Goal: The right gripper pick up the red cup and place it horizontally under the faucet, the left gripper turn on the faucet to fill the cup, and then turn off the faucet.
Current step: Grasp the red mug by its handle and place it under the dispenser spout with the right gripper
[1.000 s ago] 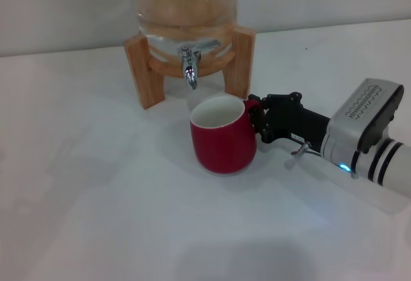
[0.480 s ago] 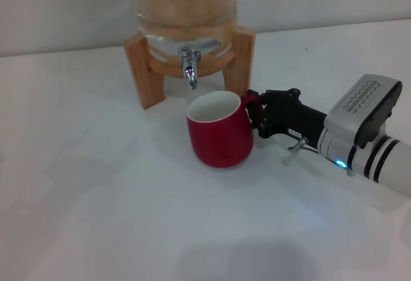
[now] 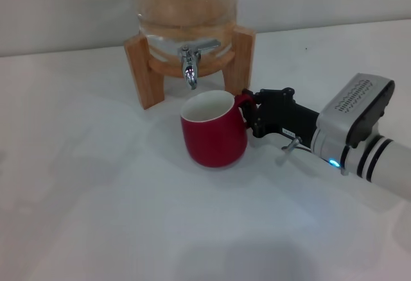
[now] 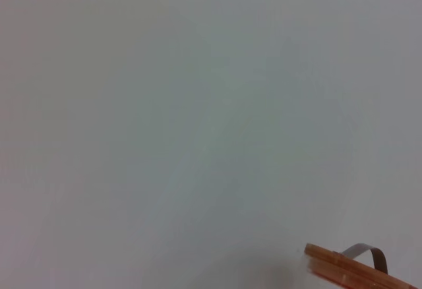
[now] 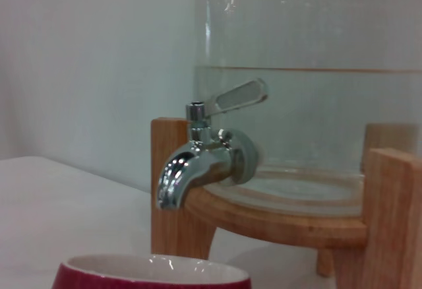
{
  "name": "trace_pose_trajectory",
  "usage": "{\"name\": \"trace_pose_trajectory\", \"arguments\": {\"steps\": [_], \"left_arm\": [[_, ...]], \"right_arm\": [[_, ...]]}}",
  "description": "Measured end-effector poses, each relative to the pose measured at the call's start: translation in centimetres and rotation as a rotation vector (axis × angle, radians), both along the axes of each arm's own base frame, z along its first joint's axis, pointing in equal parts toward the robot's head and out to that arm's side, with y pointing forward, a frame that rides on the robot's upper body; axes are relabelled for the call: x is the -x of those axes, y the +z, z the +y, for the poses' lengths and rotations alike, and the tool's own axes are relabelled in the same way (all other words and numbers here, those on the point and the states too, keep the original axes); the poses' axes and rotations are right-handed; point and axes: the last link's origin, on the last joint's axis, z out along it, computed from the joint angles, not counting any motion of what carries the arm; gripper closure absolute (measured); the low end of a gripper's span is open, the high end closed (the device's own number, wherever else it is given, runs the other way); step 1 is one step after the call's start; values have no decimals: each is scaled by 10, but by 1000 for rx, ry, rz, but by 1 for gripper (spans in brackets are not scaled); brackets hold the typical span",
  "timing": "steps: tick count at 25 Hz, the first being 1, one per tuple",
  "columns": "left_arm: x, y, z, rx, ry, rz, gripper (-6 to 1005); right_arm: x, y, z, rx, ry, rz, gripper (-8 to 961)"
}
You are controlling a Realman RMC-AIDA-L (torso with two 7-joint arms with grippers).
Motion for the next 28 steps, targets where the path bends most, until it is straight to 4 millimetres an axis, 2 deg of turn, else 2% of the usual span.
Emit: {"name": "trace_pose_trajectory", "arguments": {"steps": [28], "left_arm": [[-2,-3,0,7,-10,-6,127]], "right_arm": [[18,-6,22,5,-21,-35,855]]}}
